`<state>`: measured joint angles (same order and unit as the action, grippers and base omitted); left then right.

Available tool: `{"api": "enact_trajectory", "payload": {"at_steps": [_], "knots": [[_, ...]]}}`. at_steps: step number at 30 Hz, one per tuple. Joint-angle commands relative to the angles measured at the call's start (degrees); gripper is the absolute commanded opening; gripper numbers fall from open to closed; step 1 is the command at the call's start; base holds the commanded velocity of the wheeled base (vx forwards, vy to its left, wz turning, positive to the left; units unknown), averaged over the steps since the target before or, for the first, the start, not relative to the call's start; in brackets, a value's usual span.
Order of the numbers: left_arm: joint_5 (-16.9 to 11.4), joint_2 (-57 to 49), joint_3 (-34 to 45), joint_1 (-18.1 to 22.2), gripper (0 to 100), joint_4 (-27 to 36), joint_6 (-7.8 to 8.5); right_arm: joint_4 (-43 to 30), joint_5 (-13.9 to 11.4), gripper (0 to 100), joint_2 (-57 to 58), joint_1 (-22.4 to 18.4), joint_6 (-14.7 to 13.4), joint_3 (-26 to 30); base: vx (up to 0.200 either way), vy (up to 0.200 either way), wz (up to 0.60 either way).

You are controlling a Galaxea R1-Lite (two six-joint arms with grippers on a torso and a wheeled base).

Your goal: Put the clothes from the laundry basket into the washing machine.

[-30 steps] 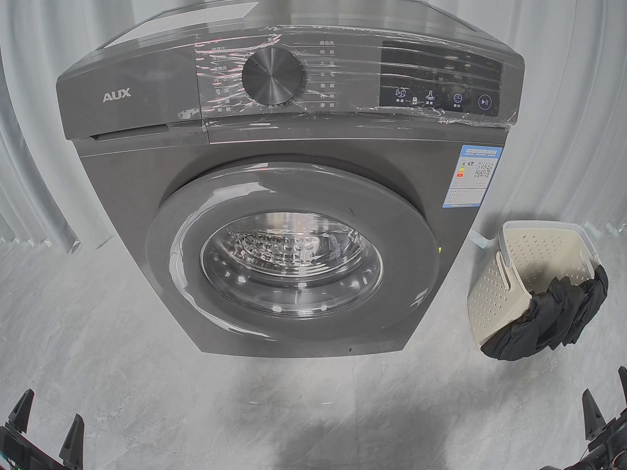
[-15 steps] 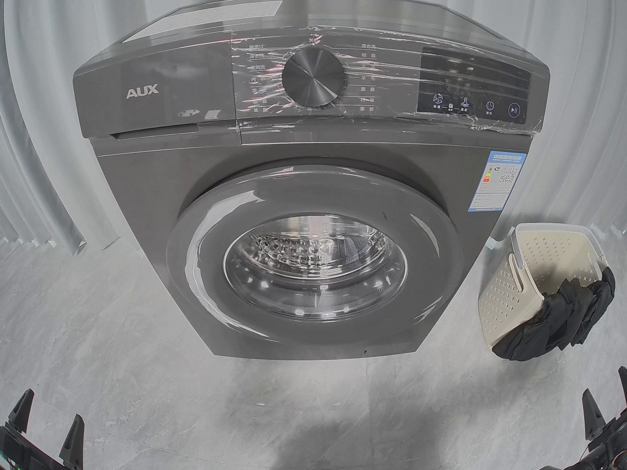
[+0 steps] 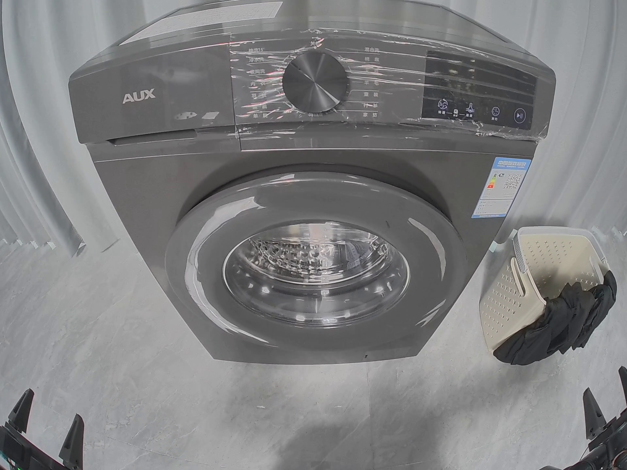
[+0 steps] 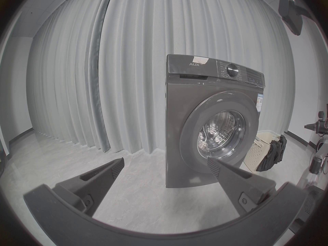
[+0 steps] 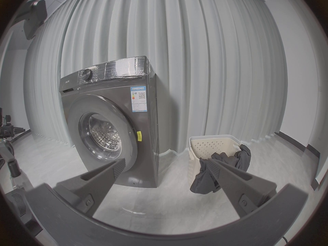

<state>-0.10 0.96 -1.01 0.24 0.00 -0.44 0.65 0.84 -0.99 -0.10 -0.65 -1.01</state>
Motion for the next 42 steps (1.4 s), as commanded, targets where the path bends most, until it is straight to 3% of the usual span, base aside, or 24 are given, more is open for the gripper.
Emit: {"api": "enact_trajectory", "payload": {"at_steps": [1, 4, 5, 7, 10, 14, 15, 16, 18, 20, 28, 42], "knots": [[0.01, -0.96, 0.92, 0.02, 100, 0.0, 0.0, 0.32, 0.3, 100, 0.99, 0.01, -0.32, 1.01, 0.0, 0.0, 0.0], [0.01, -0.96, 0.92, 0.02, 100, 0.0, 0.0, 2.34, 0.13, 100, 0.99, 0.1, -1.02, -1.19, 0.0, 0.0, 0.0], [0.01, -0.96, 0.92, 0.02, 100, 0.0, 0.0, 2.17, -0.23, 100, 0.99, 0.27, -1.55, -6.55, 0.0, 0.0, 0.0], [-0.08, -0.96, 0.92, 0.02, 100, 0.09, 0.09, -0.29, -1.46, 100, 0.37, 0.54, -1.55, -9.45, 0.0, 0.0, 0.0], [-0.08, -0.96, 0.92, 0.02, 100, 0.09, 0.09, -4.6, -8.58, 100, -5.08, 2.21, -1.81, -9.97, 0.0, 0.0, 0.0], [-0.08, -0.96, 0.92, 0.02, 100, 0.09, 0.09, -4.69, -14.73, 100, -13.6, 3.44, -1.46, -10.5, 0.0, 0.0, 0.0], [-0.08, -0.96, 0.92, 0.02, 100, 0.09, 0.09, -4.6, -14.99, 100, -13.95, 3.53, -1.46, -10.59, 0.0, 0.0, 0.0], [-0.08, -0.96, 0.92, 0.02, 100, 0.09, 0.0, -3.28, -18.77, 100, -18.7, 4.49, -1.2, -11.82, 0.0, 0.0, 0.0], [-0.08, -0.96, 0.92, 0.02, 100, 0.09, 0.0, -2.14, -20.26, 100, -21.34, 4.93, -1.2, -12.44, 0.0, 0.0, 0.0], [-0.08, -0.96, 0.92, 0.02, 100, 0.09, 0.0, 3.57, -22.81, 100, -31.44, 6.07, -0.85, -13.23, 0.0, 0.0, 0.0], [-0.08, -0.96, 0.92, 0.02, 100, 0.09, 0.0, 18.43, -22.81, 100, -49.81, 14.34, -1.55, -13.49, 0.0, 0.0, 0.0], [-0.08, -0.96, 0.92, 0.02, 100, 0.09, 0.0, 27.57, -22.55, 100, -68.71, 16.01, -4.01, -19.12, 0.0, 0.0, 0.0]]}}
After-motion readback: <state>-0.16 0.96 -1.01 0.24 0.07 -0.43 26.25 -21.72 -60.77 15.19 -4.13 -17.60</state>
